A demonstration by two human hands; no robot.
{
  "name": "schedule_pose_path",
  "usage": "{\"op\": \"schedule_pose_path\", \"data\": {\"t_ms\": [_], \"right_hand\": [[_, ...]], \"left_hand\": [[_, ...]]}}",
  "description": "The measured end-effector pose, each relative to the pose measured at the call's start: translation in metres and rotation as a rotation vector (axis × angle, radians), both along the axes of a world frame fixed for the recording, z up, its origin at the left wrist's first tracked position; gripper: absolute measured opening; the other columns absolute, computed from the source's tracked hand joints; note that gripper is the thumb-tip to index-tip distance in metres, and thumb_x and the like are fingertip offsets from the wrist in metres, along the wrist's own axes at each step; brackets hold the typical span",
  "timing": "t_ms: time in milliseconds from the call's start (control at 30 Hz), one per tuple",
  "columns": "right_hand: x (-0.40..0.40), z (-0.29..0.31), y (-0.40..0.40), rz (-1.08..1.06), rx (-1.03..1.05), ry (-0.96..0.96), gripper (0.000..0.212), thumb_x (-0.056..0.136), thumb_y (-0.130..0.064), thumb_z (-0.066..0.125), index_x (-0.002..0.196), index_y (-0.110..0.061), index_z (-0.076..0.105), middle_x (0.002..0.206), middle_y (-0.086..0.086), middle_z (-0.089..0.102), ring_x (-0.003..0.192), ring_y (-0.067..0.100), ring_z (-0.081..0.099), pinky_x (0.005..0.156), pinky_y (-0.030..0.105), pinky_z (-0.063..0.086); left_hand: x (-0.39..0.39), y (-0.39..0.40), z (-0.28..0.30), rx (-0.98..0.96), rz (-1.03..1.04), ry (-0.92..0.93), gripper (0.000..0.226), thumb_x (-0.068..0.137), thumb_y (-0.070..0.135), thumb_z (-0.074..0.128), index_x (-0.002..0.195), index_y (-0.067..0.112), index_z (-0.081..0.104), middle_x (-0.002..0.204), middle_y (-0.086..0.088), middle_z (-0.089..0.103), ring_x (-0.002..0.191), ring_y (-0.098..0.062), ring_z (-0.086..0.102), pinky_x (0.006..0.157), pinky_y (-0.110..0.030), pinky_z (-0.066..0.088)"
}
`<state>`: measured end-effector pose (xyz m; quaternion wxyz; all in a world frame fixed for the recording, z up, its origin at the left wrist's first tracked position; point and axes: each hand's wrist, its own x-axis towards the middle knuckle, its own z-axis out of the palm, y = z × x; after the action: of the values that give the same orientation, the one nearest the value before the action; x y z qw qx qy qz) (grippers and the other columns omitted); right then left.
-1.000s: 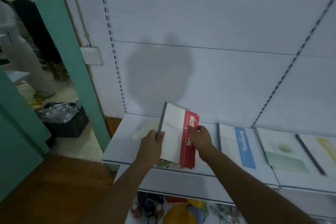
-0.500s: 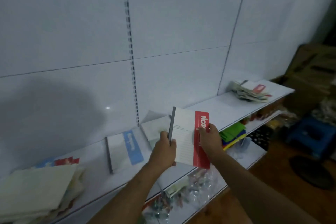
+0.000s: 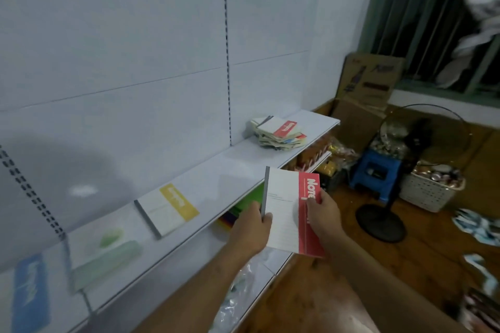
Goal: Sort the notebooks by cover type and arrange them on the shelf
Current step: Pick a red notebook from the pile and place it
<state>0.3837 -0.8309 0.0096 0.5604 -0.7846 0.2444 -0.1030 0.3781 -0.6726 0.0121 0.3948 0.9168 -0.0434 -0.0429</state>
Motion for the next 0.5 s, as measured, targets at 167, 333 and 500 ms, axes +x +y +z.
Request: {"op": "schedule_pose_path", "data": {"t_ms": [167, 333, 500], "right_hand": [[0.059, -0.01, -0.025, -0.017, -0.027, 0.029, 0.039, 0.099, -0.03, 0.045, 0.136, -0.021, 0.038, 0.116, 0.0, 0.059, 0.09, 0.02, 0.06, 0.082, 0.038, 0.05], [0.14, -0.009, -0.017, -0.012, -0.016, 0.075, 0.043, 0.097, -0.033, 0.049, 0.134, -0.02, 0.031, 0.119, 0.003, 0.055, 0.093, 0.024, 0.06, 0.082, 0.042, 0.051], [0.222, -0.005, 0.018, 0.154, -0.074, 0.059, 0.035, 0.094, -0.026, 0.05, 0.127, -0.022, 0.038, 0.108, 0.001, 0.059, 0.084, 0.02, 0.062, 0.076, 0.042, 0.054]], "left_hand": [[0.062, -0.023, -0.012, -0.067, -0.035, 0.007, 0.024, 0.097, 0.03, 0.045, 0.118, 0.019, 0.044, 0.113, 0.001, 0.062, 0.094, -0.015, 0.062, 0.076, -0.03, 0.057], [0.14, -0.011, -0.016, -0.017, -0.001, -0.006, 0.029, 0.096, 0.03, 0.043, 0.123, 0.022, 0.042, 0.108, -0.004, 0.065, 0.091, -0.021, 0.063, 0.078, -0.037, 0.056], [0.206, 0.027, -0.016, -0.013, 0.114, 0.045, 0.025, 0.095, 0.033, 0.042, 0.117, 0.02, 0.043, 0.1, -0.005, 0.065, 0.086, -0.023, 0.064, 0.075, -0.039, 0.057]]}}
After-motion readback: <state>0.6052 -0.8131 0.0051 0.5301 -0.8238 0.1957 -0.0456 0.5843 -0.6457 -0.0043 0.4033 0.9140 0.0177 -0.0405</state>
